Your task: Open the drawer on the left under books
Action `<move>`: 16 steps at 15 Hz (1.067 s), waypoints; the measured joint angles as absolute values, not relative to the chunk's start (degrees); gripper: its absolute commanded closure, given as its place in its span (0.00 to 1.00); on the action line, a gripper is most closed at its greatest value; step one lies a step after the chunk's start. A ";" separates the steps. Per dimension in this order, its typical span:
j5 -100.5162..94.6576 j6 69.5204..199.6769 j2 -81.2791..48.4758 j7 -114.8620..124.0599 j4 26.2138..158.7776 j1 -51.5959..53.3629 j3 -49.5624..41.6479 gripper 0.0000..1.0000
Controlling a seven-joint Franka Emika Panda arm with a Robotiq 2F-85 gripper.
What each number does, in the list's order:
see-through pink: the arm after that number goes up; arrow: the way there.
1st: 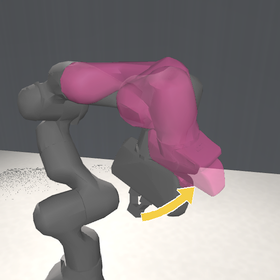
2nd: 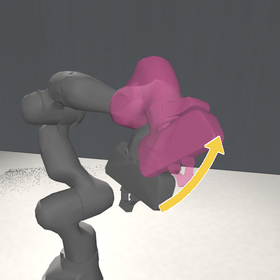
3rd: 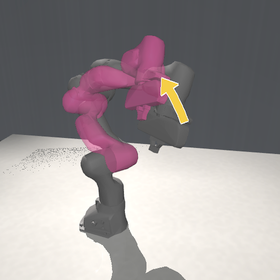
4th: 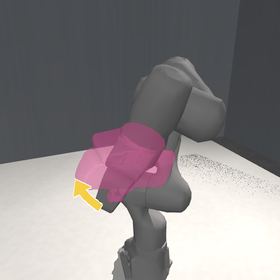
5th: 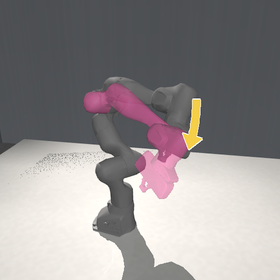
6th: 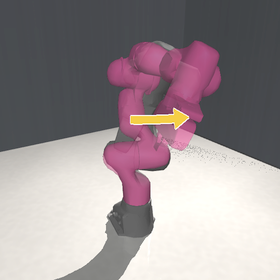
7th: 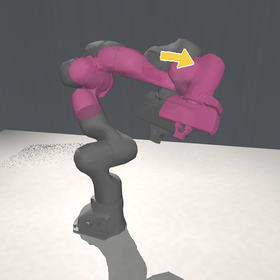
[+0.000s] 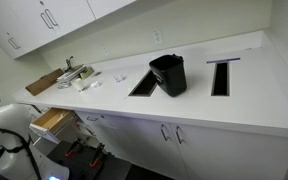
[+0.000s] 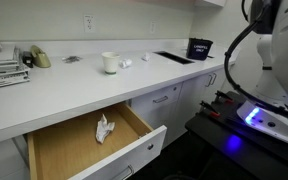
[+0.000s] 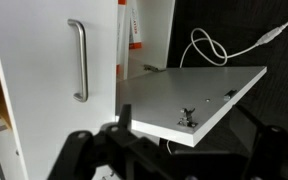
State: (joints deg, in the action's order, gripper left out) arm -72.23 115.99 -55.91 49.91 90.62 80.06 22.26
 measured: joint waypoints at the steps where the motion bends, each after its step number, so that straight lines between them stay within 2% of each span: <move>1: -72.22 116.02 -54.20 51.74 93.26 80.08 22.21 0.00; 7: -72.18 115.43 -42.61 61.59 108.09 81.40 22.22 0.00; 16: -65.78 115.46 -37.32 65.42 111.60 80.44 22.04 0.00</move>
